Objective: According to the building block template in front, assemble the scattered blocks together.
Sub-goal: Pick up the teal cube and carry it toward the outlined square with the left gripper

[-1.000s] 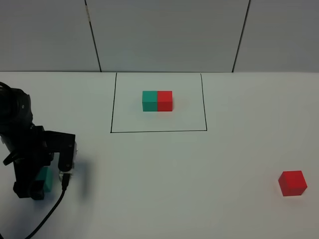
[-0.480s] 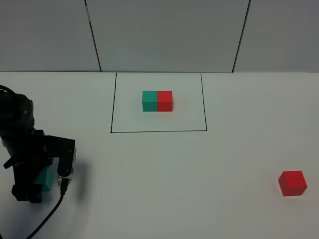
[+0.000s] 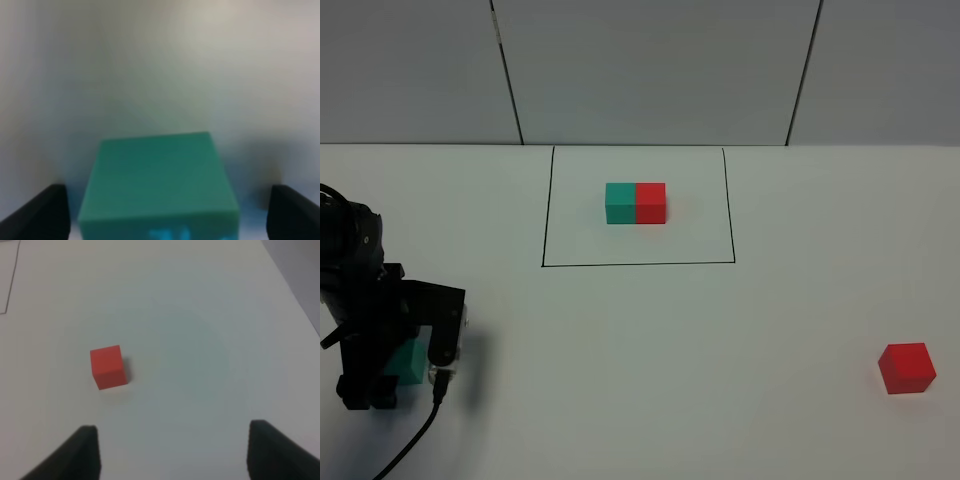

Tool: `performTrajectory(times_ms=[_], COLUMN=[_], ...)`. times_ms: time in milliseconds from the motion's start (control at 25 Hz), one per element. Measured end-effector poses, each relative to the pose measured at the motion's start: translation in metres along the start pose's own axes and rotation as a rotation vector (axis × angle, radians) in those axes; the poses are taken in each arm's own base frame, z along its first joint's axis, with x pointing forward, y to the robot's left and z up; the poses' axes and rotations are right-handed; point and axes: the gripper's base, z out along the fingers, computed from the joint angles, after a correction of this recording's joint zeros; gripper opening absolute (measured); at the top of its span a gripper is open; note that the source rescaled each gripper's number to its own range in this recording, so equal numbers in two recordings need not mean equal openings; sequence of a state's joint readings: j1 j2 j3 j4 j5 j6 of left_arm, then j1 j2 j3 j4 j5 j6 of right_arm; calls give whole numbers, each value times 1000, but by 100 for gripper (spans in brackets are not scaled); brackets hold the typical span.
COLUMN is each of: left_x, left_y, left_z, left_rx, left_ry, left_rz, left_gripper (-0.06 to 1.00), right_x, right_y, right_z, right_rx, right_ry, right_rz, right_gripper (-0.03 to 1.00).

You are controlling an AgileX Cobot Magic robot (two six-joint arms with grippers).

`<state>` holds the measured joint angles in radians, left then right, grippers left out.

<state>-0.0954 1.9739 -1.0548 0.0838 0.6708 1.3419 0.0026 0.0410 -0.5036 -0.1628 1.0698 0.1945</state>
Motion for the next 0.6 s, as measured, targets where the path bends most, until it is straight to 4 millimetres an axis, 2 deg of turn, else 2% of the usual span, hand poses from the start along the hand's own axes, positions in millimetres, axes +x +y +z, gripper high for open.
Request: performTrajectory(times_ms=[200,320,440,600], left_x=[5,7,9,7], left_y=[2,3,4,4], left_z=[2,2,3,3], left_rx=[-12,-16,-14,-17], left_ry=[-4,-7,-11,-37], left_rz=[-36,-47,-59,-41], left_gripper=[78,67,44,2], right_x=[0,0,0,0], right_y=[0,0,0,0], right_z=[0,0,0,0], right_rx=[0,0,0,0], right_ry=[0,0,0,0], right_rz=[0,0,1,1], right_gripper=[58,58,58,58])
